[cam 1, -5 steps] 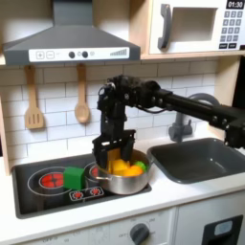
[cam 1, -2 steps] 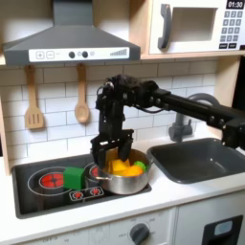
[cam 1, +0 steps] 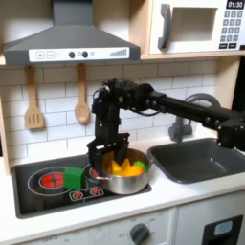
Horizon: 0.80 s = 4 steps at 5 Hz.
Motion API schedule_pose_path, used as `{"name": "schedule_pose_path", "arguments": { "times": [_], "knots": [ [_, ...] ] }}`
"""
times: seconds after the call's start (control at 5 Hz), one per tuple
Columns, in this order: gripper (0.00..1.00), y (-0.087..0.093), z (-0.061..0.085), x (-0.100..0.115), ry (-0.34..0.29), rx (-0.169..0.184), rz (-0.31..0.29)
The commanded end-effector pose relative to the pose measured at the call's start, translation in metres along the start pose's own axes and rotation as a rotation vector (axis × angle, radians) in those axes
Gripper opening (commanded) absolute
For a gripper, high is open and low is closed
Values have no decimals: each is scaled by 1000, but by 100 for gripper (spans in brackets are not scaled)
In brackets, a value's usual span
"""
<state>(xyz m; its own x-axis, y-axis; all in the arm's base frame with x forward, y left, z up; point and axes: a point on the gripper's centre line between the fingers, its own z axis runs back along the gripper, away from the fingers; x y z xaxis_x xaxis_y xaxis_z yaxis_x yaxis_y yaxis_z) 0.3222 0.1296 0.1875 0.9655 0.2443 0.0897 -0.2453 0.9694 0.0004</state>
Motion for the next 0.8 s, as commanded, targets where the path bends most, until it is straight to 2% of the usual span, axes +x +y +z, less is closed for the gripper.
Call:
{"name": "schedule_pose_path", "arguments": {
  "times": [0.0,0.4,0.6],
  "knots": [
    [100,0,-8,1,10,0,7],
    [100,2,-15,2,17,6,21],
    [0,3,-16,1,15,5,28]
  ]
}}
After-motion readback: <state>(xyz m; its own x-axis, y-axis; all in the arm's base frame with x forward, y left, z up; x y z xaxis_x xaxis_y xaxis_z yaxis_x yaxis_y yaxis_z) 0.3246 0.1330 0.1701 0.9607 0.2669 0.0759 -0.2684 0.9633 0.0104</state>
